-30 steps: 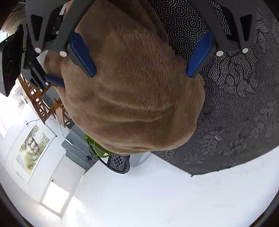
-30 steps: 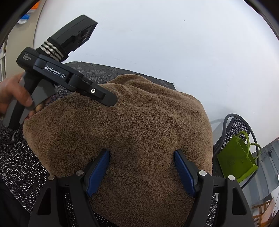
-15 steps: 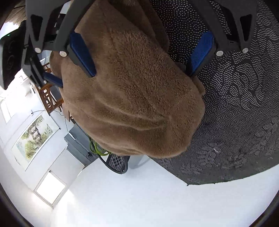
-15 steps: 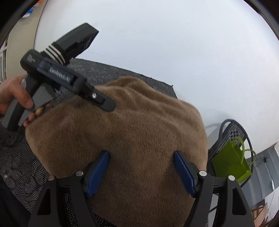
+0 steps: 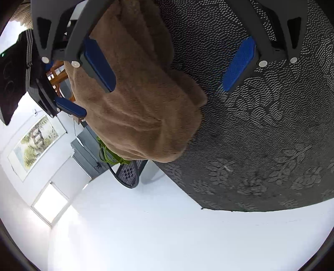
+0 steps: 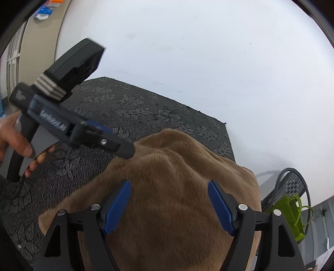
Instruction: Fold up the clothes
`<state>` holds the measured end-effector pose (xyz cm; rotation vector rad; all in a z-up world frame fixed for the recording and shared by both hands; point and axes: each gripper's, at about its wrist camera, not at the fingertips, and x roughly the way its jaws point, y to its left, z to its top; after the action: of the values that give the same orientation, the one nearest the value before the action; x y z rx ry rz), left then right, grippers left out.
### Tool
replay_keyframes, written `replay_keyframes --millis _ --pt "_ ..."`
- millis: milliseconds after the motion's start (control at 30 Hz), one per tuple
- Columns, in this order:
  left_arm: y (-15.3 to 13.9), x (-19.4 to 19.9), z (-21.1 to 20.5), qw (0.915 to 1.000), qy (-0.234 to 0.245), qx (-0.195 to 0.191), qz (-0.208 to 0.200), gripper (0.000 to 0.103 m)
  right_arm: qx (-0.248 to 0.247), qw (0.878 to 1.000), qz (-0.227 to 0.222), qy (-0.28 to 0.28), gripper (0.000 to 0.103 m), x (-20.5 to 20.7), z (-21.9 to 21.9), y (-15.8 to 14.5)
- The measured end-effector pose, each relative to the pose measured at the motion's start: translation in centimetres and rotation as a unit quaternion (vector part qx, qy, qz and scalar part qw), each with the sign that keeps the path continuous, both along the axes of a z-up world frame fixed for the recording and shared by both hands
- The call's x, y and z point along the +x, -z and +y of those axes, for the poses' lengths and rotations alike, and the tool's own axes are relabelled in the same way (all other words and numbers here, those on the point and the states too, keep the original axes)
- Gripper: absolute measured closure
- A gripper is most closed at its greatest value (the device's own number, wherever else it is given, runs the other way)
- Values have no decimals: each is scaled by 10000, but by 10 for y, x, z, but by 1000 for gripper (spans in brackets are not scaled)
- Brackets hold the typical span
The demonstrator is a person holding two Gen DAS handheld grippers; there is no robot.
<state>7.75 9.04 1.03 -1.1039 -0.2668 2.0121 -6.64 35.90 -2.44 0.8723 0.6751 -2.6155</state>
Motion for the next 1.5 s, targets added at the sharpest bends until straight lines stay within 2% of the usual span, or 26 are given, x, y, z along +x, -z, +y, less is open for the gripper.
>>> replay_keyframes --millis 200,267,333,533,867,1200,1367,1500 --pt "7 -4 -8 9998 -101 74 -163 0 -222 9991 -342 79 25 -36 6 5" --pt "9 -5 -9 9997 -100 65 -190 0 -308 9983 -490 93 25 -26 8 11" --pt "11 -5 -10 9997 -99 63 -226 0 -385 9972 -624 108 25 -34 12 16" --pt "17 -8 -6 9993 -113 42 -362 0 -581 9949 -817 127 25 -21 15 17" --pt "29 -8 -6 9987 -142 10 -494 0 -650 9945 -814 100 20 -14 13 23" --pt "36 -13 -14 9968 -304 182 -722 0 -706 9947 -739 98 18 -10 15 23" --pt "33 -13 -10 9977 -318 49 -595 0 -691 9952 -690 99 18 -8 15 24" --pt "25 -6 -5 9982 -438 -408 -66 0 -675 9954 -670 107 18 -7 14 24"
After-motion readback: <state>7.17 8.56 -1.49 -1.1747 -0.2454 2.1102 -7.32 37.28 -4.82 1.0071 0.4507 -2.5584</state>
